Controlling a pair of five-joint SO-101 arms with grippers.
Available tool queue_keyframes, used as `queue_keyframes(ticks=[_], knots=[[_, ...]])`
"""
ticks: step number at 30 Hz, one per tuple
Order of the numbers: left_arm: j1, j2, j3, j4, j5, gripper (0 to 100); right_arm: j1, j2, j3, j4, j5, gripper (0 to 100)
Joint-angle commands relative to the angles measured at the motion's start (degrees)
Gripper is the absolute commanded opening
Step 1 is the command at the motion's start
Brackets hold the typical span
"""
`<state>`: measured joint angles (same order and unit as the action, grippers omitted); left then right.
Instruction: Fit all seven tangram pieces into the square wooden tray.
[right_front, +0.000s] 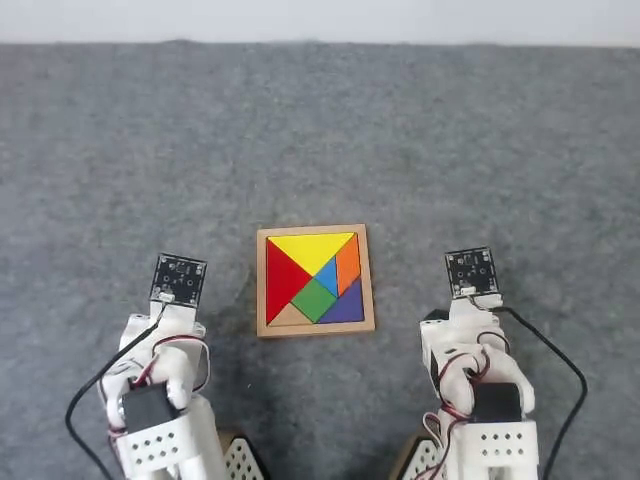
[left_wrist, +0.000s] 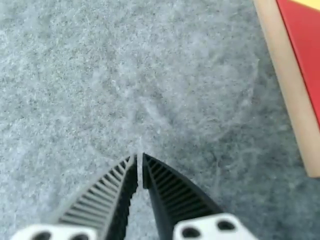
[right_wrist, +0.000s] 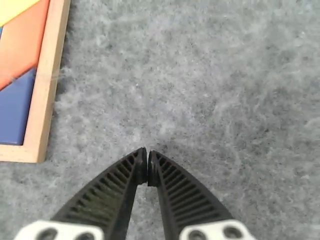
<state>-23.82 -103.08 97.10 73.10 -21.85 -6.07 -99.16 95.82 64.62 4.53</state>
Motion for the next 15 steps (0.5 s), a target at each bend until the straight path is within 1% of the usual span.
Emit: queue_keyframes(ticks=[1,15], knots=[[-0.35,-0.97,-0.57,0.35,-0.79,2,0.31,-1.19,0.88,-1.1,0.79,1.2],[-0.35,-0.97,-0.57,0.35,-0.79,2,0.48,-0.84,0.88,-0.92,0.79,1.0]])
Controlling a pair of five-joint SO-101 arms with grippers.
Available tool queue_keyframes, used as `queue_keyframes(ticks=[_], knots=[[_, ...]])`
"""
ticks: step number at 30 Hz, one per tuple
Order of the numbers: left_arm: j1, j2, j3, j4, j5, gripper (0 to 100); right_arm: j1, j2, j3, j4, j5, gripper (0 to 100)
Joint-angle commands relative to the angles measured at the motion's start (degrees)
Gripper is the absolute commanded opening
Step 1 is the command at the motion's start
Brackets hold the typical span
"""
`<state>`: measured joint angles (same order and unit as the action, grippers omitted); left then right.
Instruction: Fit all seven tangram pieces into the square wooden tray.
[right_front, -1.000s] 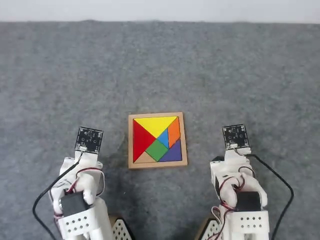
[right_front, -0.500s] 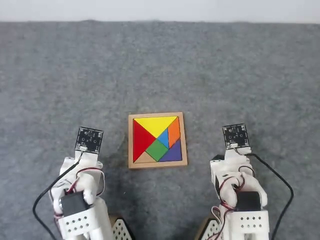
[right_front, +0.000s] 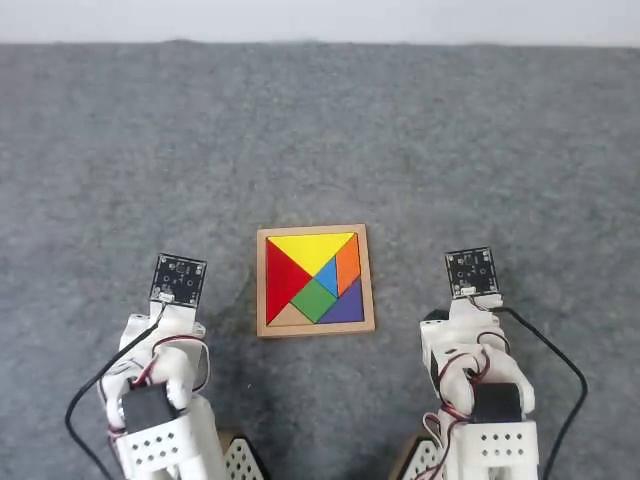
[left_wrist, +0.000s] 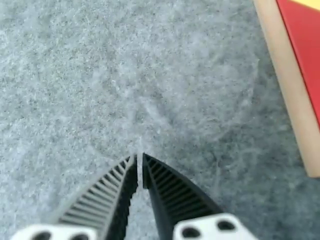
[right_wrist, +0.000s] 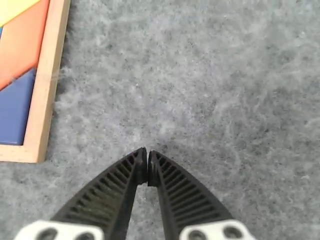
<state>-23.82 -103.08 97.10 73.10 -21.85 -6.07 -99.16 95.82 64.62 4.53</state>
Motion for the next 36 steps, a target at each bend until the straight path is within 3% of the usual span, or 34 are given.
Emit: queue_keyframes(ticks=[1,31,36], knots=[[-0.35,-0.97,-0.57,0.35,-0.79,2,0.48,-0.75,0.88,-0.92,0.79,1.0],[-0.35,-0.97,-0.57,0.35,-0.79,2,0.31,-0.75,0.88,-0.92,0.79,1.0],[4.84,-0.97,-0.66,0.35,-0.53,2,0.31,-0.75,0.88,-0.84,0.79,1.0]])
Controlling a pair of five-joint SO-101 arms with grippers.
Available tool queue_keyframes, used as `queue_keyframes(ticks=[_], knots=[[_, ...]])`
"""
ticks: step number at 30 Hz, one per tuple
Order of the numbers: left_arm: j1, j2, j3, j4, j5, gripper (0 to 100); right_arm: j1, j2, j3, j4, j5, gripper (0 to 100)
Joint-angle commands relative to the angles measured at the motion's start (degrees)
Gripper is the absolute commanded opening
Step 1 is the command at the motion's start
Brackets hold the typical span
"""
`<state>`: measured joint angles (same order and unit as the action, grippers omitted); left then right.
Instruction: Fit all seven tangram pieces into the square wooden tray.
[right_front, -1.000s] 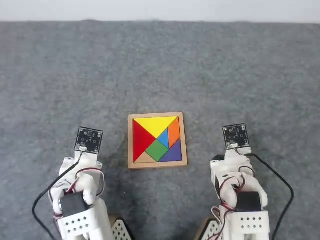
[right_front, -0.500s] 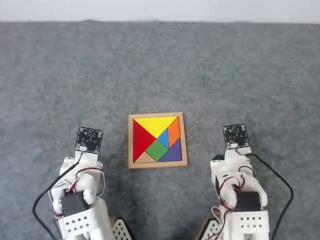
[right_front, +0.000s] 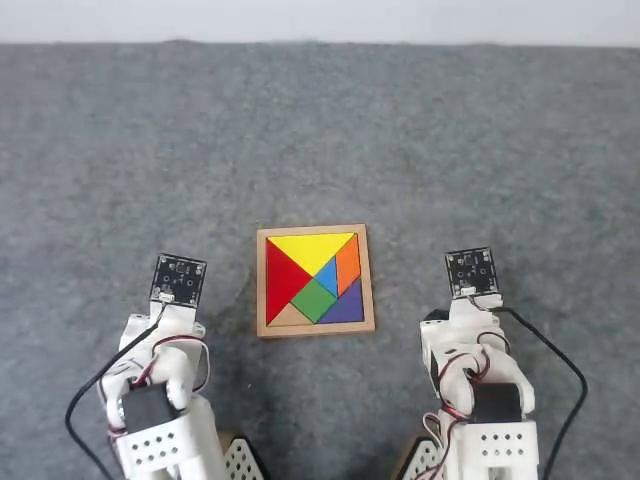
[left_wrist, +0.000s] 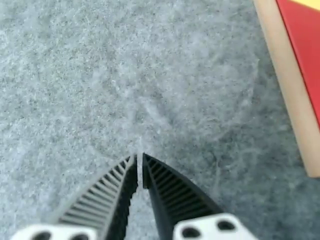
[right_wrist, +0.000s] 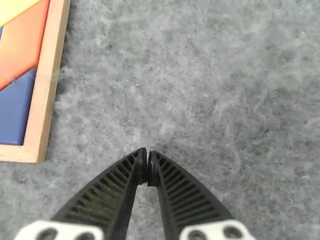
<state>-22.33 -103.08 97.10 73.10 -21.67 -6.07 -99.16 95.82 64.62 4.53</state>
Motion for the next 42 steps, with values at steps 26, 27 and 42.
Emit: queue_keyframes(ticks=[26,27,42], knots=[[6.77,-0.97,-0.66,0.35,-0.79,2,0.57,-0.75,0.88,-0.84,0.79,1.0],[6.77,-0.97,-0.66,0.35,-0.79,2,0.57,-0.75,0.88,-0.84,0.79,1.0],[6.77,-0.97,-0.66,0.35,-0.79,2,0.57,-0.75,0.88,-0.84,0.79,1.0]])
